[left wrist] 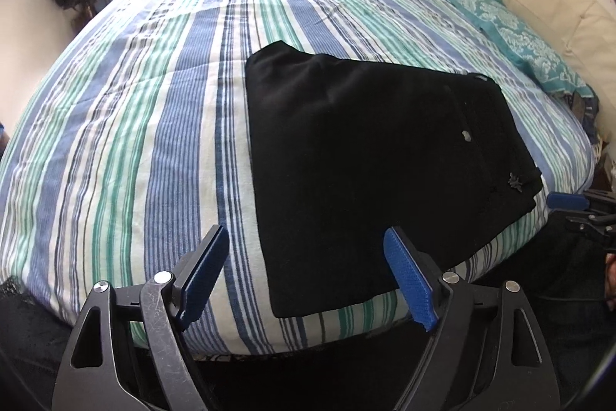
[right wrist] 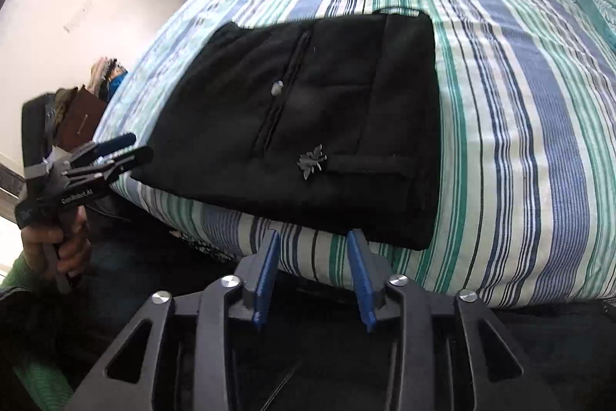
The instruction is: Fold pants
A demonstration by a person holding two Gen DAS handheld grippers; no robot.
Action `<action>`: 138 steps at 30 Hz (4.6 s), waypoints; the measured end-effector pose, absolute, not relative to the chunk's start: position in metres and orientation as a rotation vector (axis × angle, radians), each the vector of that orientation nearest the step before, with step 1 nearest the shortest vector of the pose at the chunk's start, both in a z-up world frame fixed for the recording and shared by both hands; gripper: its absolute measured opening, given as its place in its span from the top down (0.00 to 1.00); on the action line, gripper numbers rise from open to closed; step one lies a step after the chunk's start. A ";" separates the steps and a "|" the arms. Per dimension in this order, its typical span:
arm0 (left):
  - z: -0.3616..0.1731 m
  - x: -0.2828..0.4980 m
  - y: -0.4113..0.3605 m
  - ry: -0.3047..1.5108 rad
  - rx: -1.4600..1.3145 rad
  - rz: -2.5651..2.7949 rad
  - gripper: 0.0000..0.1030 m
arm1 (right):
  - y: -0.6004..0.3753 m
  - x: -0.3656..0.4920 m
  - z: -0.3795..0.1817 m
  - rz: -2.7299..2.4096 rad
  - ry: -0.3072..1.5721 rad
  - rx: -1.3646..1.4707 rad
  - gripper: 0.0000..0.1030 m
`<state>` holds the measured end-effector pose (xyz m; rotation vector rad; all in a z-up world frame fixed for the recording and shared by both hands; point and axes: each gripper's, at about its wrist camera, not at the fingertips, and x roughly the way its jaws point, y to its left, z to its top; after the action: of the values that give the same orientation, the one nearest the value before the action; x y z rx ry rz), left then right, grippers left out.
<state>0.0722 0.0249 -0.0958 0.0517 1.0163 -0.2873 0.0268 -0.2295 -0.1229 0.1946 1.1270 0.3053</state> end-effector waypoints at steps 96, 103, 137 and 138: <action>-0.003 0.073 0.054 0.889 -0.025 0.063 0.02 | -0.141 0.041 -0.027 -0.032 0.772 -0.004 0.00; 0.008 0.040 0.051 0.860 0.051 0.084 0.02 | -0.135 0.009 -0.015 -0.032 0.769 0.039 0.00; 0.008 0.027 0.043 0.906 0.098 0.042 0.02 | -0.113 -0.002 0.001 -0.040 0.828 0.007 0.00; 0.008 0.027 0.043 0.907 0.098 0.042 0.02 | -0.113 -0.002 0.001 -0.042 0.829 0.005 0.00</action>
<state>0.0274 0.0434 0.0077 0.0976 0.9068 0.0417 -0.0021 -0.1132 0.0009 0.0054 0.8293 -0.0418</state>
